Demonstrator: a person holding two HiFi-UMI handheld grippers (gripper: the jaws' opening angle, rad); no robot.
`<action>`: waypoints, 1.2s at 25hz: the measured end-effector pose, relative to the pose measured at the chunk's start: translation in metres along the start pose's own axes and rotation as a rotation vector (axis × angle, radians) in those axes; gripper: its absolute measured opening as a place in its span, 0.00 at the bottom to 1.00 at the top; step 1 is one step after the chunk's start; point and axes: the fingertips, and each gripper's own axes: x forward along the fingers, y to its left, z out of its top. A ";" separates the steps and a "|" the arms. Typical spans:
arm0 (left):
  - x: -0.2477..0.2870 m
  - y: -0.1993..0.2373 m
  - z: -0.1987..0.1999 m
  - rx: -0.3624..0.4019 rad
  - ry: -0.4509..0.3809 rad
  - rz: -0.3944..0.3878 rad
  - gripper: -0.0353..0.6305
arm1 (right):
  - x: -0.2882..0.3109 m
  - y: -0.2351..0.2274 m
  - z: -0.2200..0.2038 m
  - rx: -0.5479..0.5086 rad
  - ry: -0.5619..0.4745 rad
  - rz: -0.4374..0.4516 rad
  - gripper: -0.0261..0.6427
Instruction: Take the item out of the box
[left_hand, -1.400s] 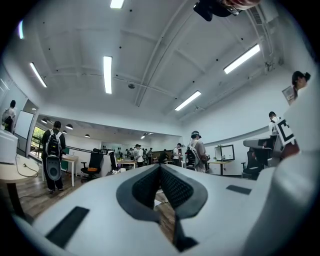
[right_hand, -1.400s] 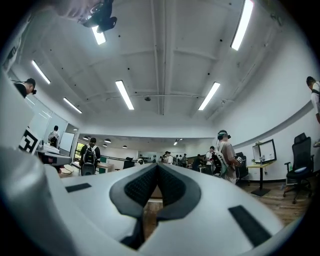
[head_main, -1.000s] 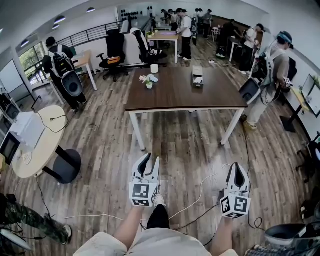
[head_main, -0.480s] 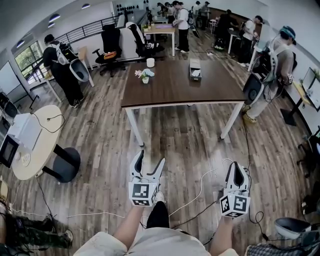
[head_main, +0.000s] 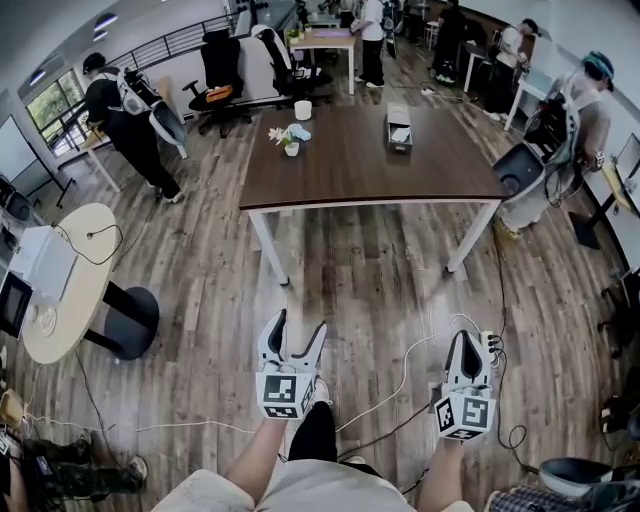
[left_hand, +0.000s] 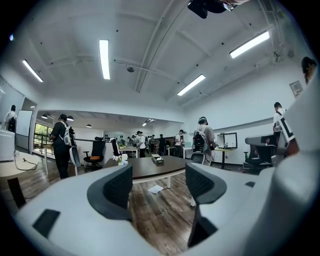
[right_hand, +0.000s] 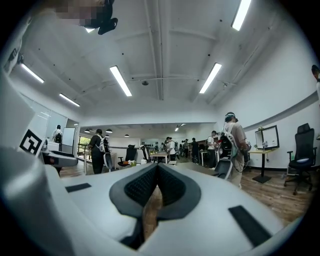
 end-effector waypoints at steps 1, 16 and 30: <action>0.007 0.005 -0.002 -0.003 0.001 0.006 0.56 | 0.010 0.002 -0.002 -0.003 0.009 0.008 0.04; 0.150 0.135 0.005 -0.051 0.008 0.032 0.57 | 0.217 0.058 0.009 -0.006 0.053 0.058 0.04; 0.216 0.202 0.033 -0.050 -0.040 0.022 0.57 | 0.299 0.089 0.038 -0.017 -0.024 0.042 0.04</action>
